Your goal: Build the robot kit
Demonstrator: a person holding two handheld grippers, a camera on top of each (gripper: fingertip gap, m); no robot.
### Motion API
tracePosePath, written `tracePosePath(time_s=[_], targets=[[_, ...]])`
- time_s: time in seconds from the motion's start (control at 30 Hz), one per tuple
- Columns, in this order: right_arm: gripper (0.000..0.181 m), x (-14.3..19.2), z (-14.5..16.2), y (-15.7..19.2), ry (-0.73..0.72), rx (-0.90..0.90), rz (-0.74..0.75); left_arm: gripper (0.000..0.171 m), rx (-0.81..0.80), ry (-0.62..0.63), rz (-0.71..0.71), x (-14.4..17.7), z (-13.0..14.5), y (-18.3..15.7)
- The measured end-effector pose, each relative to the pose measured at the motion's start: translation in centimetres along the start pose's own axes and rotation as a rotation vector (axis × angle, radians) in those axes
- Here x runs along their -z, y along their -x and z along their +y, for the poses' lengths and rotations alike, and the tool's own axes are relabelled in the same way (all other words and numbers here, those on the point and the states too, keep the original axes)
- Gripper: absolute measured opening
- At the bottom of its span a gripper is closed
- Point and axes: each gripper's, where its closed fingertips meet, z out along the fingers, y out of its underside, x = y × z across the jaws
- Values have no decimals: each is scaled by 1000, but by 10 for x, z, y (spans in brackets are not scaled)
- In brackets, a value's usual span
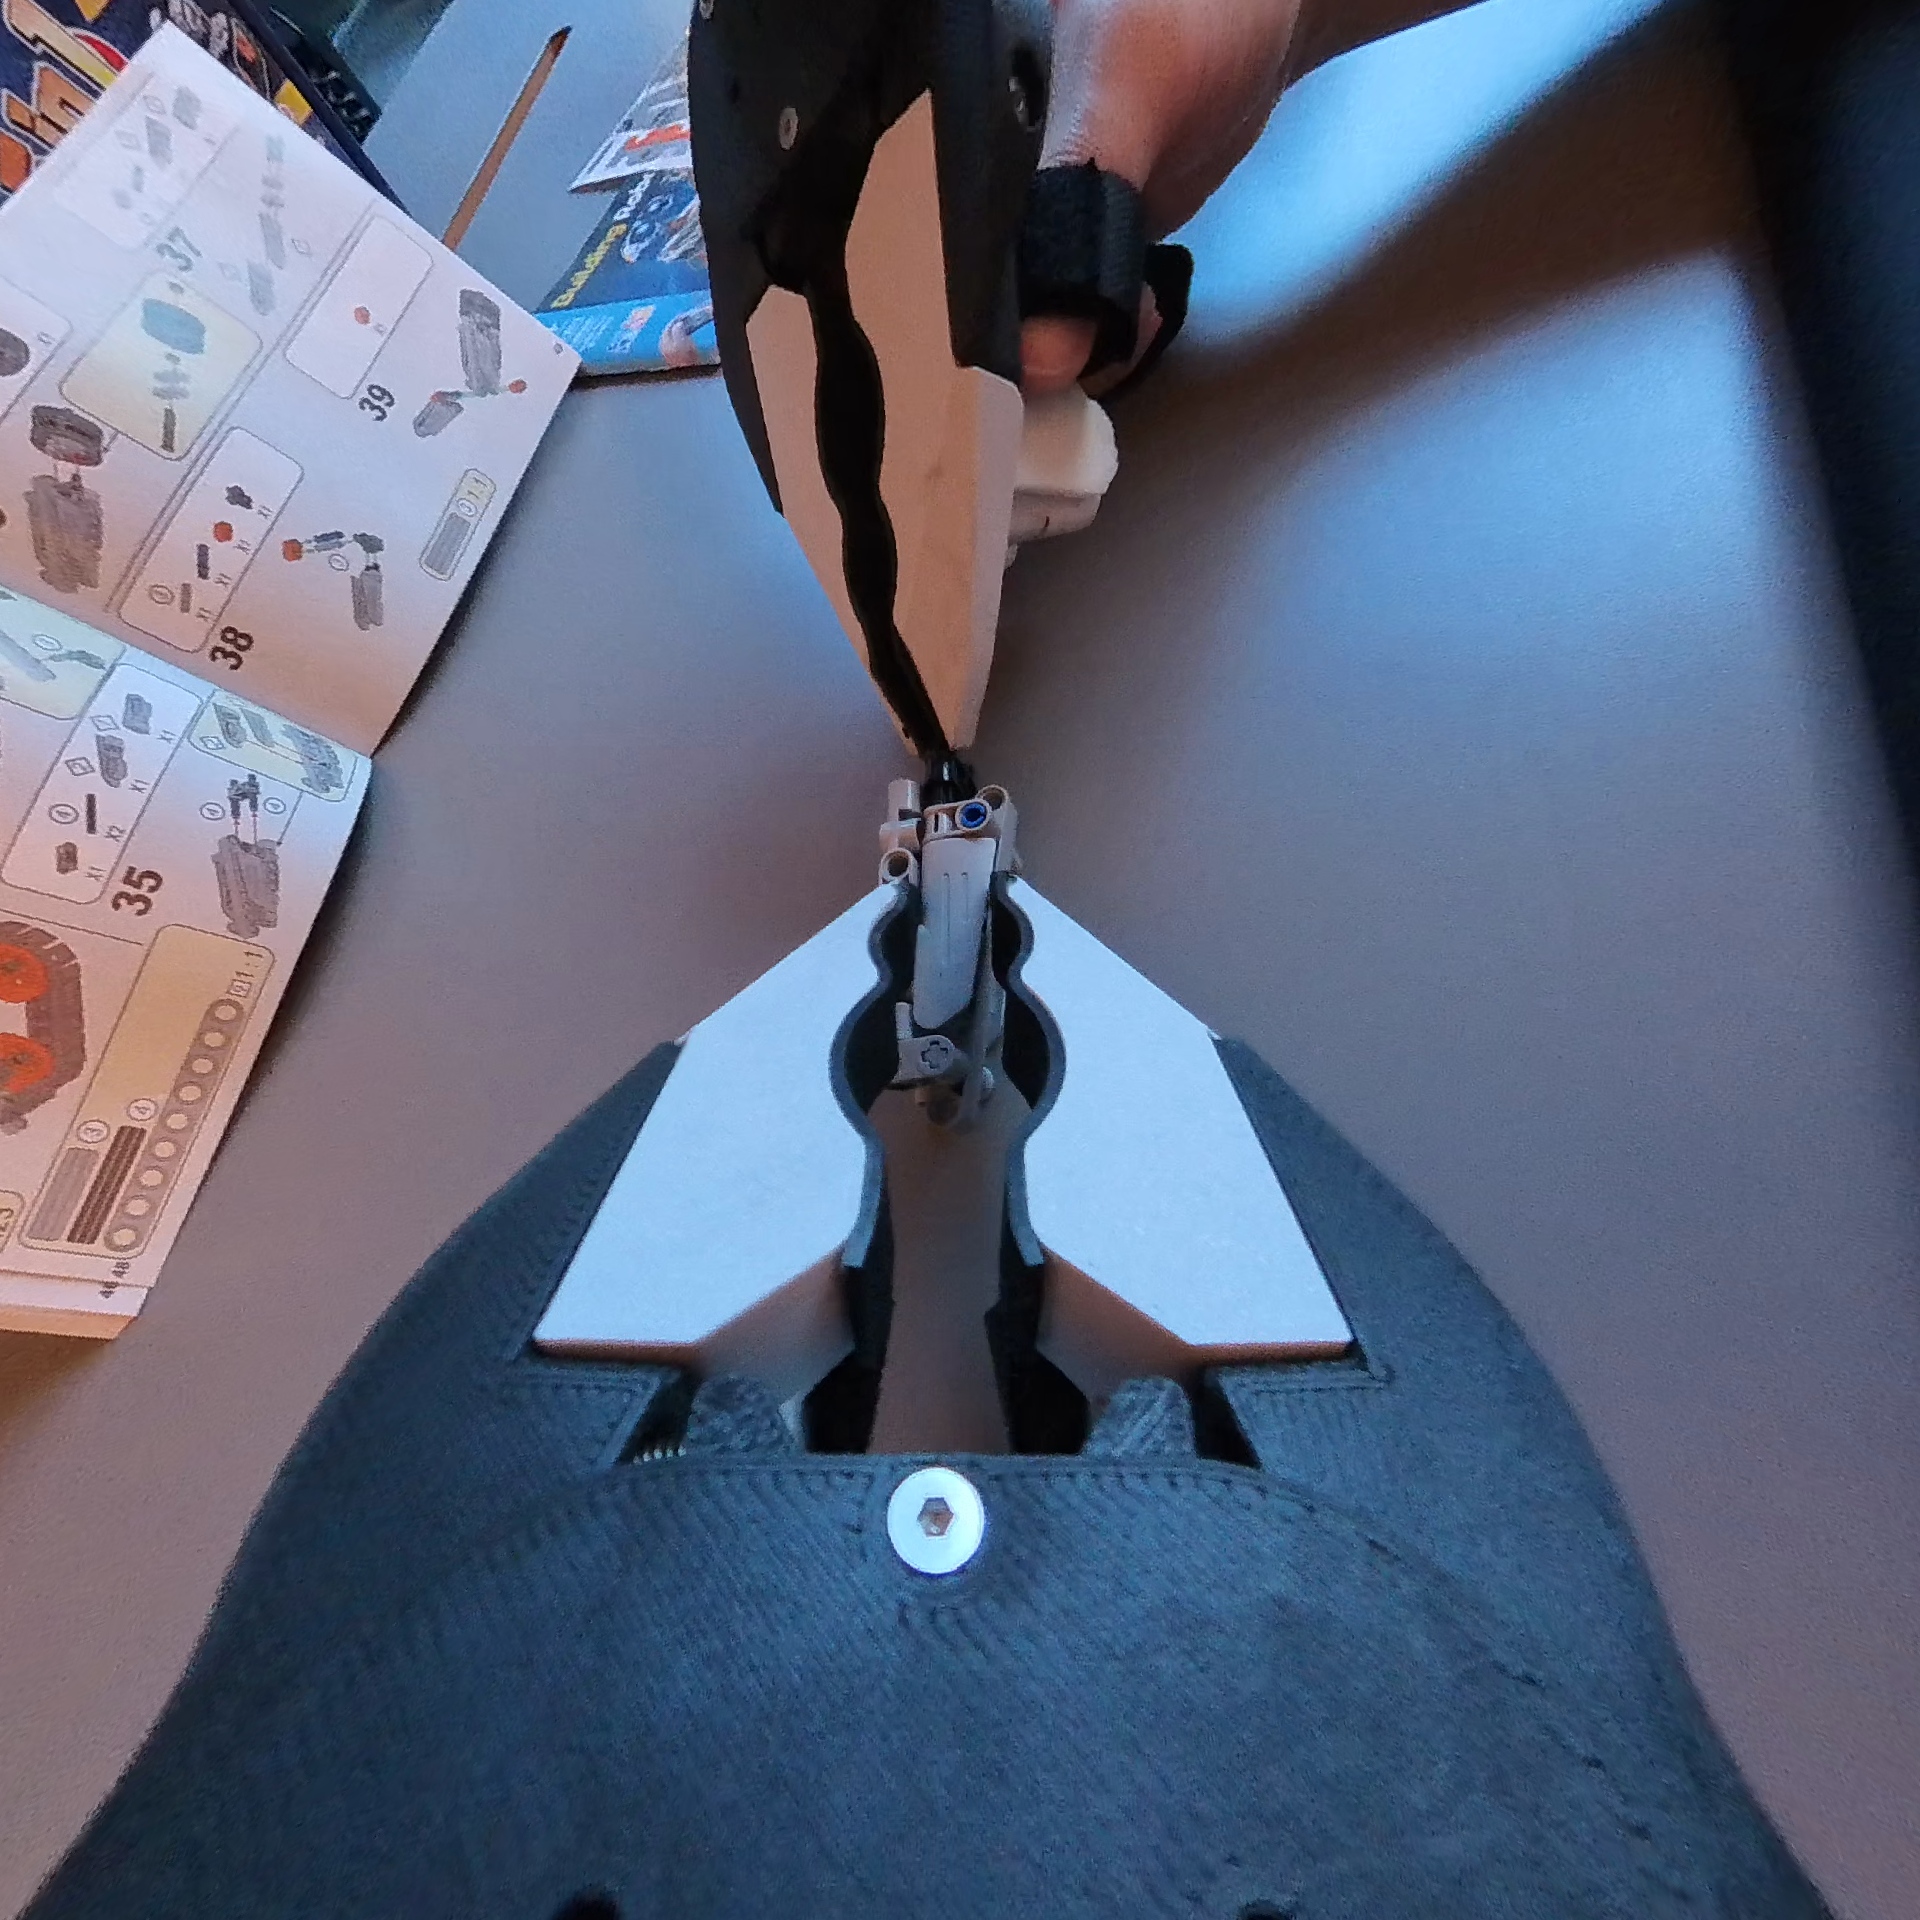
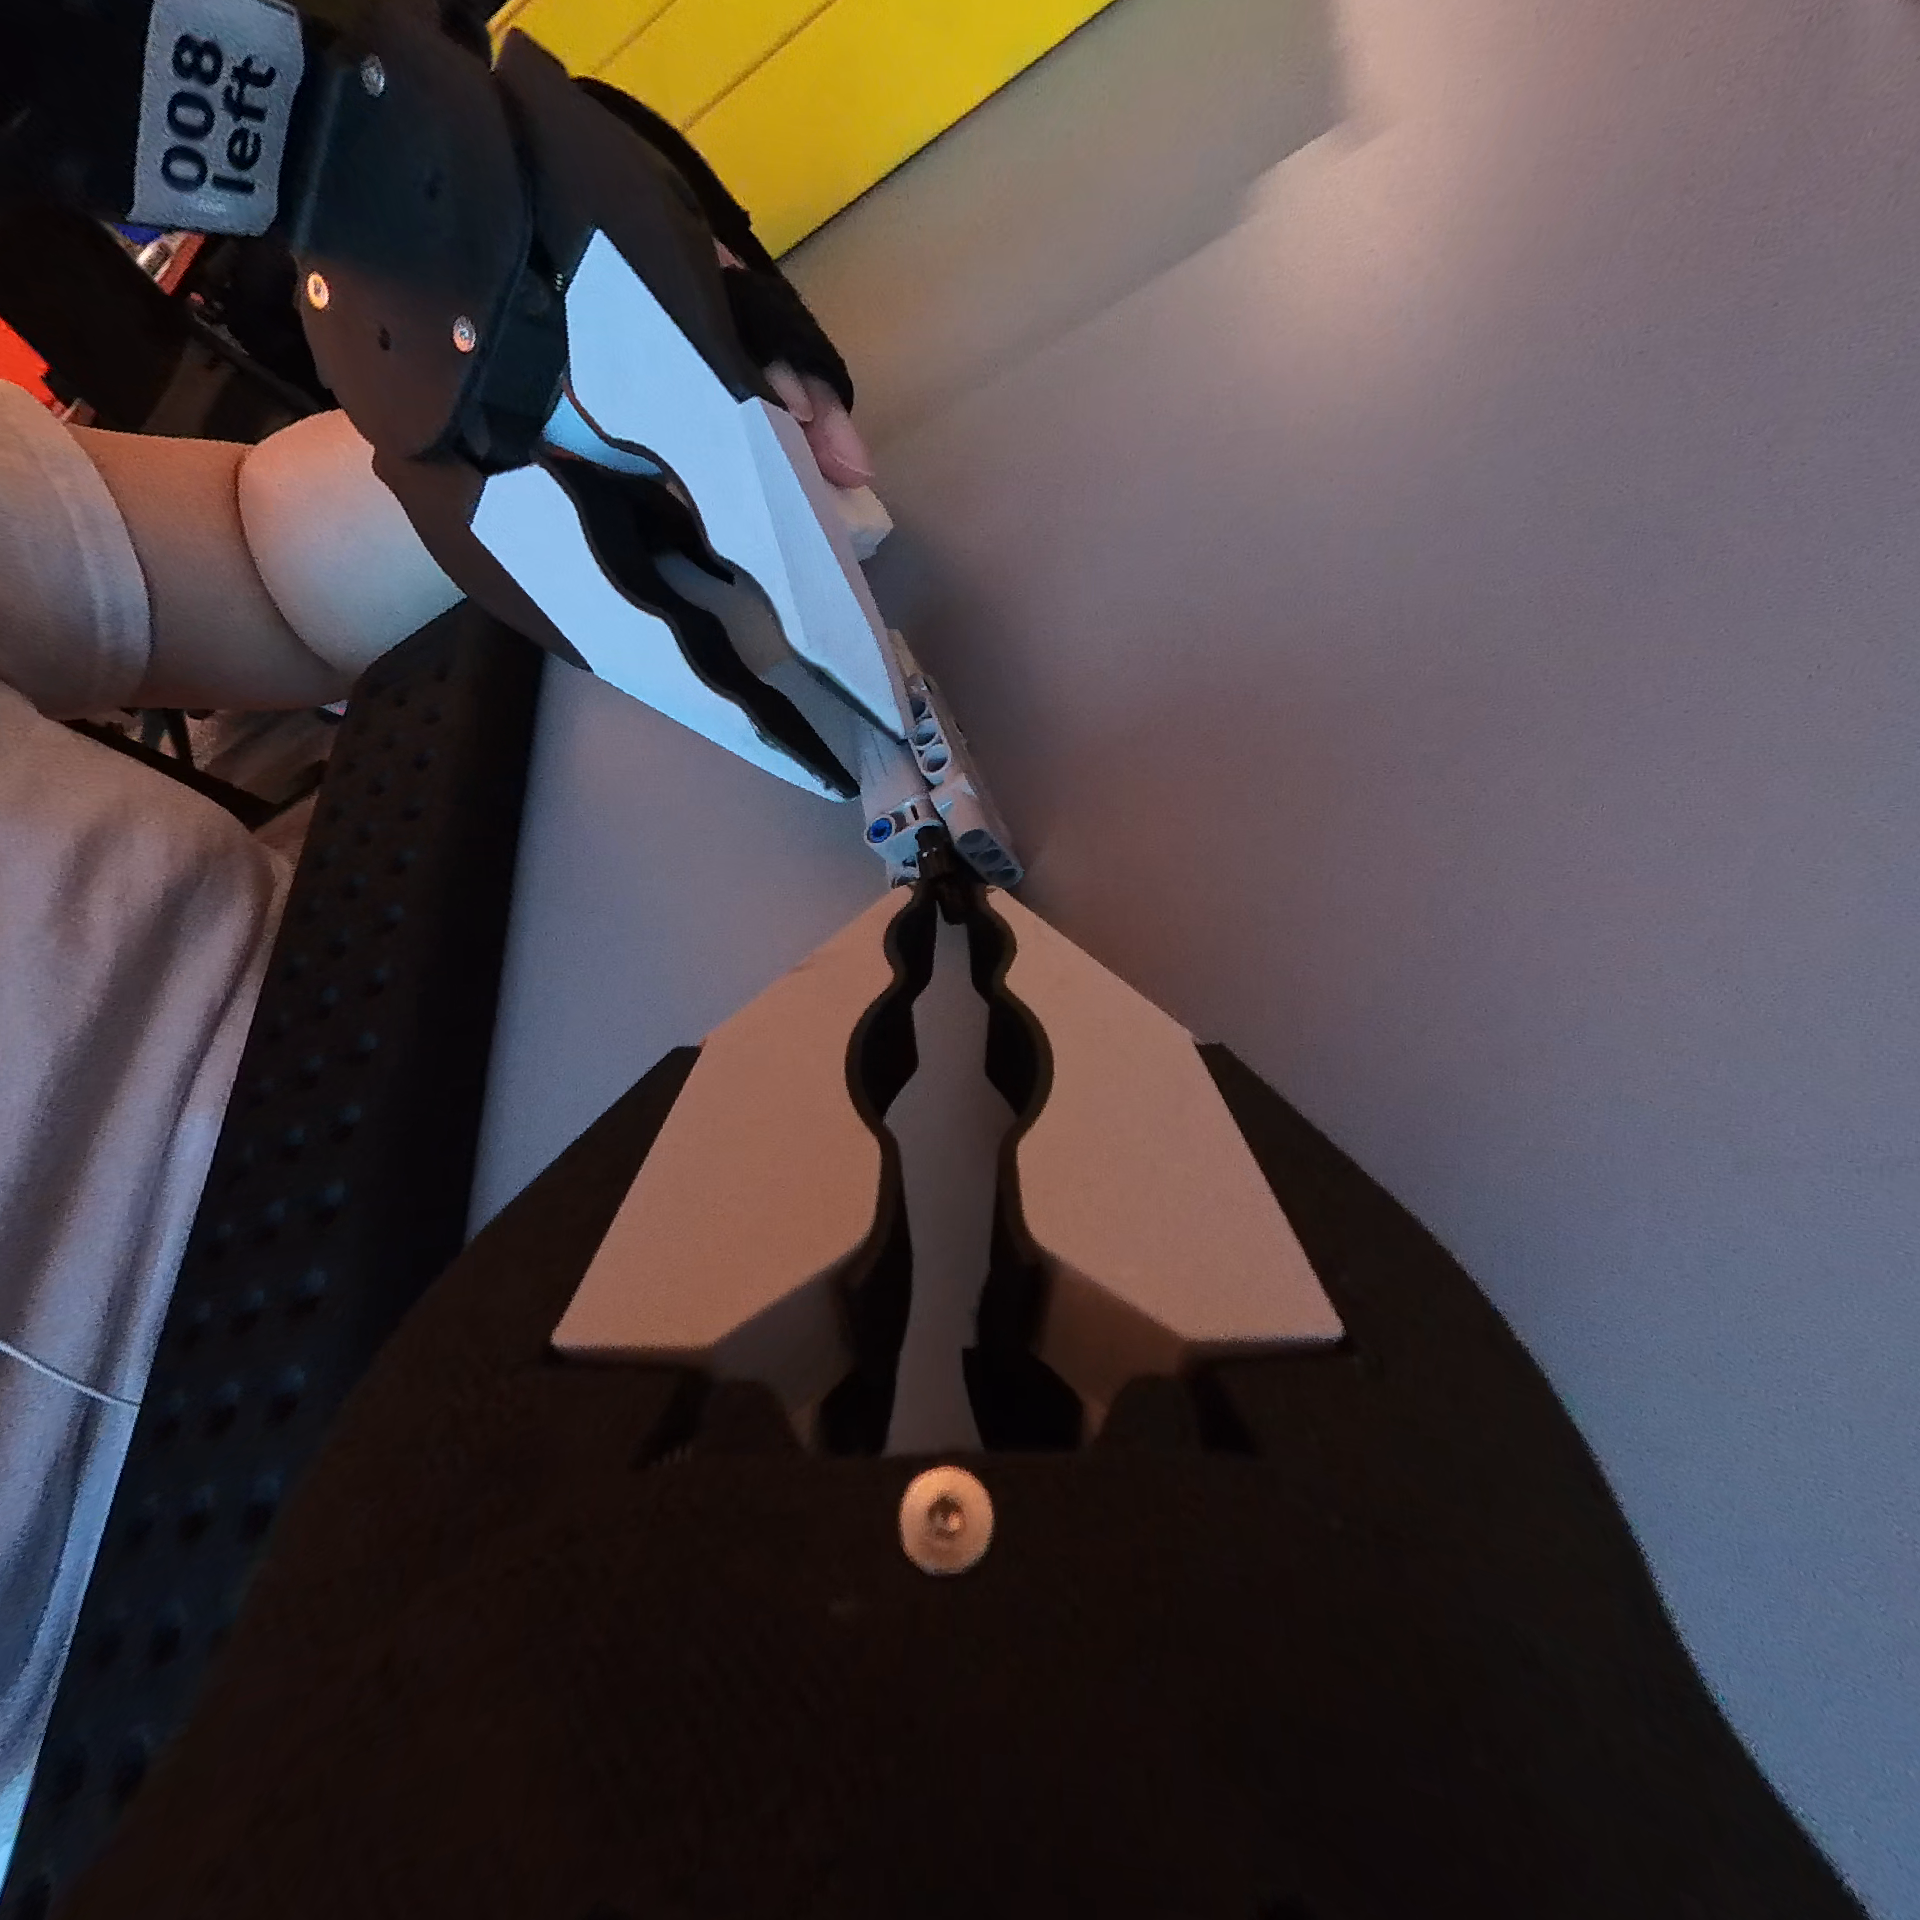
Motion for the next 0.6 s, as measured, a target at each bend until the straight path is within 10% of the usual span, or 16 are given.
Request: tracePosePath(time_s=[0.33,0.6], targets=[[19,4,-7,-2,-53,-25,-8,21,-17,15,-11,2,5,3],[24,2,-16,7,-85,368,150,24,26,-14,-36,13,3,16]])
